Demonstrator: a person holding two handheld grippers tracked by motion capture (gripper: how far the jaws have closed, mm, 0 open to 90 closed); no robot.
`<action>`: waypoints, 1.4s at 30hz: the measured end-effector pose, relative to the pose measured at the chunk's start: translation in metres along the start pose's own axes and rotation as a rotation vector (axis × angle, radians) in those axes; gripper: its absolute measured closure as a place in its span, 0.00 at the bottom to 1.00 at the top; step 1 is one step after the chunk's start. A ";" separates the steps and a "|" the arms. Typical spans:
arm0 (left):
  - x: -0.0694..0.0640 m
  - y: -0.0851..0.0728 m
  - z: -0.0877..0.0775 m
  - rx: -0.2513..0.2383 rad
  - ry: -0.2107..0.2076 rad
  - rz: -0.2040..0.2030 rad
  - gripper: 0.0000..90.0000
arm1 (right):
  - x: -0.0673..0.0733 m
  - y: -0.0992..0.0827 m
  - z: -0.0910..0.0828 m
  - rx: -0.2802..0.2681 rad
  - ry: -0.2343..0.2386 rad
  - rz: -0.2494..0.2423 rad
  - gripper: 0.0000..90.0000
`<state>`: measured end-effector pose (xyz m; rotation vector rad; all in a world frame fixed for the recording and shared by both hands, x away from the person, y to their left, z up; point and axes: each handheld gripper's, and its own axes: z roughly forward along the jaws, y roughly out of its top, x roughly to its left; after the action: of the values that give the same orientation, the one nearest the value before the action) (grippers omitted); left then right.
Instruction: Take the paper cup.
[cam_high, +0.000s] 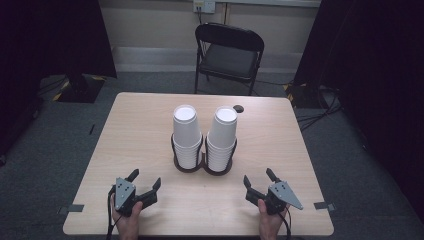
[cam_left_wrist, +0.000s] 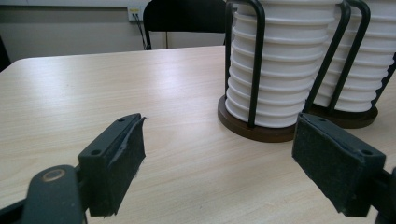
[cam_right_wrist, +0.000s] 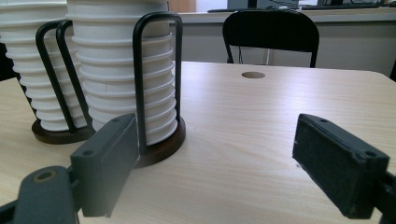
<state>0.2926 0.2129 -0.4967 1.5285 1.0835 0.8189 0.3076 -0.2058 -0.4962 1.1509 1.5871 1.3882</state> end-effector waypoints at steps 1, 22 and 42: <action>0.000 0.000 0.000 0.000 0.000 0.000 0.18 | 0.000 0.000 0.000 0.000 0.000 0.000 0.16; -0.012 0.013 -0.009 0.008 -0.079 -0.040 0.20 | 0.003 0.001 0.001 0.032 0.002 -0.025 0.16; -0.039 0.040 0.005 -0.015 -0.203 0.005 0.21 | 0.003 0.001 0.001 0.028 0.009 -0.022 0.17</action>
<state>0.2924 0.1728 -0.4576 1.5654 0.9227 0.6575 0.3072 -0.2028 -0.4955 1.1422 1.6261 1.3631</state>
